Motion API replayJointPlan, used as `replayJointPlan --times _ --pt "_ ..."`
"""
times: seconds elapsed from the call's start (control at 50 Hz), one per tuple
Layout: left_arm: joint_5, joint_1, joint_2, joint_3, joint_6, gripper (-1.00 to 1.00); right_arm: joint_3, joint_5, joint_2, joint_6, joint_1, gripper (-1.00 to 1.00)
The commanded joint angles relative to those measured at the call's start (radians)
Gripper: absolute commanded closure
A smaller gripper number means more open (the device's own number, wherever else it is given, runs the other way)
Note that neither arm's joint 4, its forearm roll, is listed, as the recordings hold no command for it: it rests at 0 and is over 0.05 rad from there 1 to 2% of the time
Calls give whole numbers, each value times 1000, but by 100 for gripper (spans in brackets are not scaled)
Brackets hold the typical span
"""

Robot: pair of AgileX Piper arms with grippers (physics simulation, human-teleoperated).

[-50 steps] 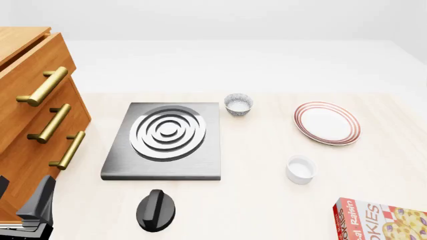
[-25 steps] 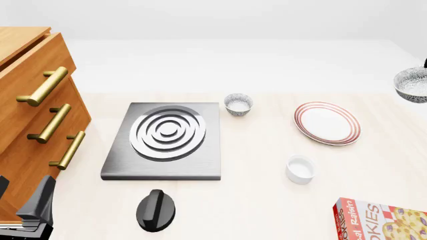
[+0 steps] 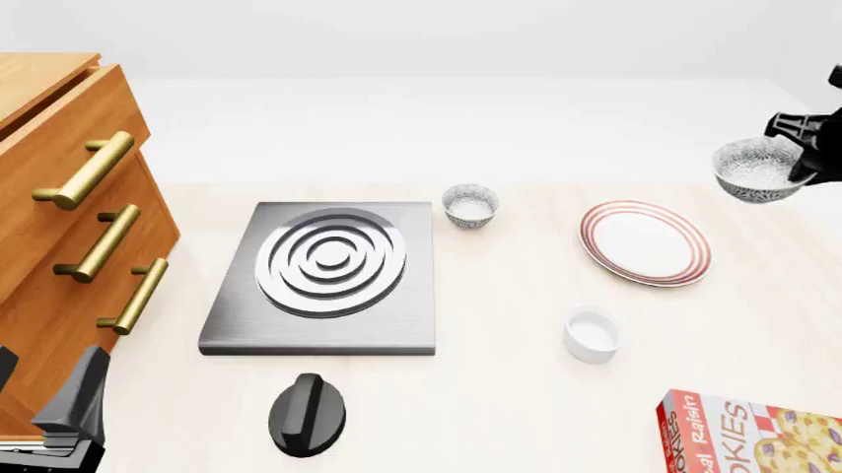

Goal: Pick the akita bowl next to the cookies box and place it on the plate.

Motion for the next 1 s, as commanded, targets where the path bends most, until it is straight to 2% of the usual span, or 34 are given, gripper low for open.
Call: replayJointPlan --times 0.02,0.1,0.26,0.3,0.38,0.4,0.42,0.5,0.56,0.58,0.64,0.74,1.0 --pt "0 0 0 0 0 -100 25 -43 28 131 57 100" --pt "0 0 0 0 0 -100 48 -79 41 172 74 100" --pt "0 0 0 0 0 -100 89 -126 69 213 69 100" --pt "0 0 0 0 0 -100 113 -148 66 254 76 100" --pt "0 0 0 0 0 -100 137 -175 65 270 73 100" --pt "0 0 0 0 0 -100 161 -199 58 311 95 100" --pt "0 0 0 0 0 -100 176 -212 58 329 100 100" --pt "0 0 0 0 0 -100 187 -237 59 335 95 100" --pt "0 0 0 0 0 -100 209 -277 73 360 109 100" --pt "0 0 0 0 0 -100 231 -303 72 391 122 100" --pt "0 0 0 0 0 -100 235 -316 73 399 119 100" --pt "0 0 0 0 0 -100 273 -370 66 449 131 100" --pt "0 0 0 0 0 -100 283 -426 70 479 130 100"
